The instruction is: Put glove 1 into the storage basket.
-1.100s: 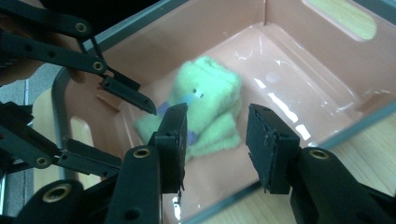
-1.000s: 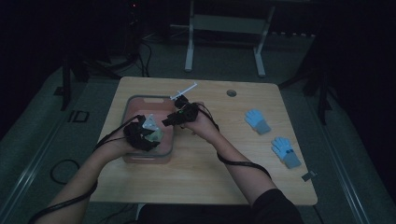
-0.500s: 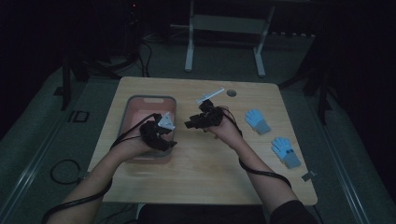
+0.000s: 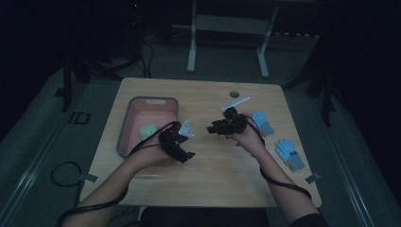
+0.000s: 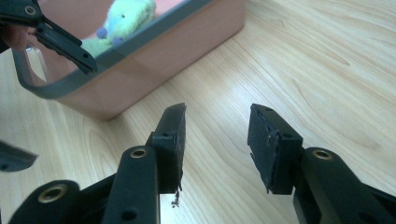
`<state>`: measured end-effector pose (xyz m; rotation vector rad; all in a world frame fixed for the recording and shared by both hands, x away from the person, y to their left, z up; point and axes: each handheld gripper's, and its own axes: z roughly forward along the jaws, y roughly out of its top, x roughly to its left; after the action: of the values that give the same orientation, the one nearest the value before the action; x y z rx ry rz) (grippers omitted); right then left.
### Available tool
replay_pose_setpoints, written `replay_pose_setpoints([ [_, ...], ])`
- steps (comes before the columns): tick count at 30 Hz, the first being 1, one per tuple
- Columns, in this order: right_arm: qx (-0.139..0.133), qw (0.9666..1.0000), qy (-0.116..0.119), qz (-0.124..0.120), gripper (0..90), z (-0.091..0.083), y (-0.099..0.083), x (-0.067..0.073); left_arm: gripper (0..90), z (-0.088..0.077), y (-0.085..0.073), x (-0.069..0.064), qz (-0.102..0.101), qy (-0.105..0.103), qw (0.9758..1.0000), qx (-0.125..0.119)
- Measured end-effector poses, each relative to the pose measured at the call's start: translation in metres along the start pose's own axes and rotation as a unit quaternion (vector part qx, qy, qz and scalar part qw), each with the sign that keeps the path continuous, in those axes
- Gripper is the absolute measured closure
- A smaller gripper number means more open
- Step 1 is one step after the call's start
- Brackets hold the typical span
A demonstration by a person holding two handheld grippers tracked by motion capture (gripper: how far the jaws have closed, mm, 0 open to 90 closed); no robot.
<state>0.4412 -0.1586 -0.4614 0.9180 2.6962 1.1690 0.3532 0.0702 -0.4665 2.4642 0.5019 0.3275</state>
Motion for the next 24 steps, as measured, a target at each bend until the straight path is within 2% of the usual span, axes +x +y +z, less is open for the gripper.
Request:
replay_pose_setpoints([
  [1,-0.001,1.0000,-0.001,0.001,56.7,-0.002,-0.004,-0.002,16.4,0.001,0.001,-0.002,0.001,0.000,1.0000,0.001],
  [3,0.000,1.0000,-0.004,0.002,56.5,-0.005,-0.008,-0.003,13.7,0.004,0.003,-0.006,0.007,0.001,1.0000,0.003],
  [5,-0.004,0.9999,-0.004,0.009,56.5,-0.009,-0.012,-0.006,7.3,0.008,0.005,-0.010,0.008,0.009,0.9999,-0.001],
  [7,-0.010,0.9998,0.000,0.018,56.6,-0.013,-0.017,-0.009,7.1,0.011,0.006,-0.013,0.003,-0.007,0.9999,-0.013],
  [11,-0.011,0.9997,-0.009,0.020,56.4,-0.021,-0.027,-0.013,7.1,0.019,0.009,-0.025,0.020,-0.018,0.9992,-0.029],
  [13,-0.013,0.9996,-0.013,0.021,56.4,-0.024,-0.031,-0.015,7.1,0.024,0.010,-0.030,0.021,-0.023,0.9991,-0.031],
  [18,-0.014,0.9993,-0.023,0.025,55.7,-0.031,-0.044,-0.022,7.1,0.037,0.012,-0.043,0.030,-0.031,0.9986,-0.032],
  [24,-0.013,0.9986,-0.042,0.029,53.6,-0.041,-0.063,-0.032,7.1,0.055,0.008,-0.055,0.031,-0.034,0.9988,-0.016],
])
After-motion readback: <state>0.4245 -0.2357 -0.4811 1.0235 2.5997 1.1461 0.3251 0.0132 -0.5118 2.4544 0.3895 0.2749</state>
